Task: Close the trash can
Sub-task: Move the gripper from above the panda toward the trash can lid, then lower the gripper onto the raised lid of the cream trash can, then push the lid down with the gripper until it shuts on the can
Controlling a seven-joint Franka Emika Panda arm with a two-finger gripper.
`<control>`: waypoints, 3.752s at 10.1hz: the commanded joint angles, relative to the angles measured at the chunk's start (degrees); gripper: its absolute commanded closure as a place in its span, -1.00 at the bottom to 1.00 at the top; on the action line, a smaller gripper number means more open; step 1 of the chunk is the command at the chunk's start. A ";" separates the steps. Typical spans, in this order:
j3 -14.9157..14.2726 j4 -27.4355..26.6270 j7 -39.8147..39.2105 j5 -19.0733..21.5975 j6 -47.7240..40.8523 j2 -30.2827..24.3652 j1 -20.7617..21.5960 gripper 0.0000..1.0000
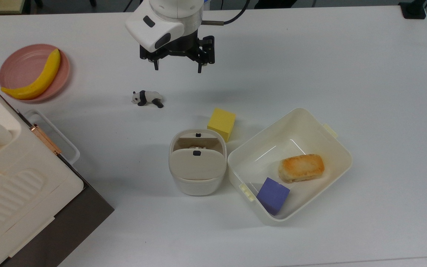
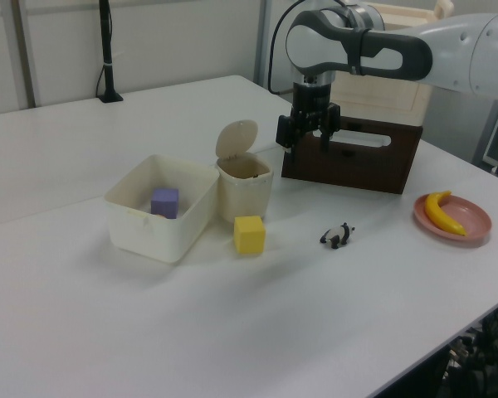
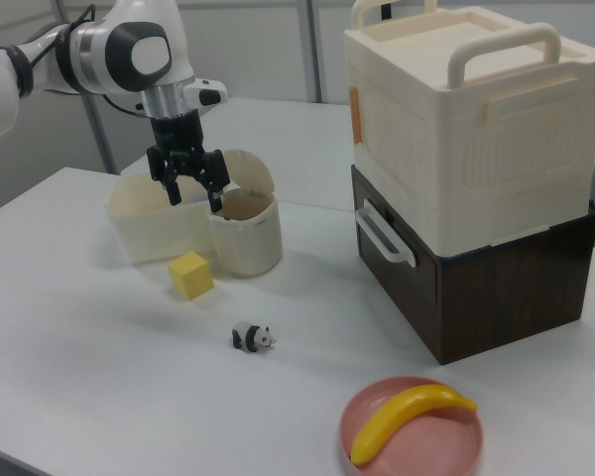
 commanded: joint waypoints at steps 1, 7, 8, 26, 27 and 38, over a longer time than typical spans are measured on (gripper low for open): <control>-0.16 -1.36 -0.15 -0.85 0.10 -1.02 0.66 -1.00; -0.16 -1.36 -0.49 -0.76 0.28 -0.41 0.66 -1.00; -0.16 -1.36 -0.50 -0.76 0.63 -0.32 0.66 -1.00; -0.34 2.68 5.66 0.38 46.16 7.77 1.89 0.99; -0.42 2.94 5.74 0.56 46.24 7.85 1.80 0.99; 0.36 0.66 0.91 0.82 34.38 10.67 2.50 1.00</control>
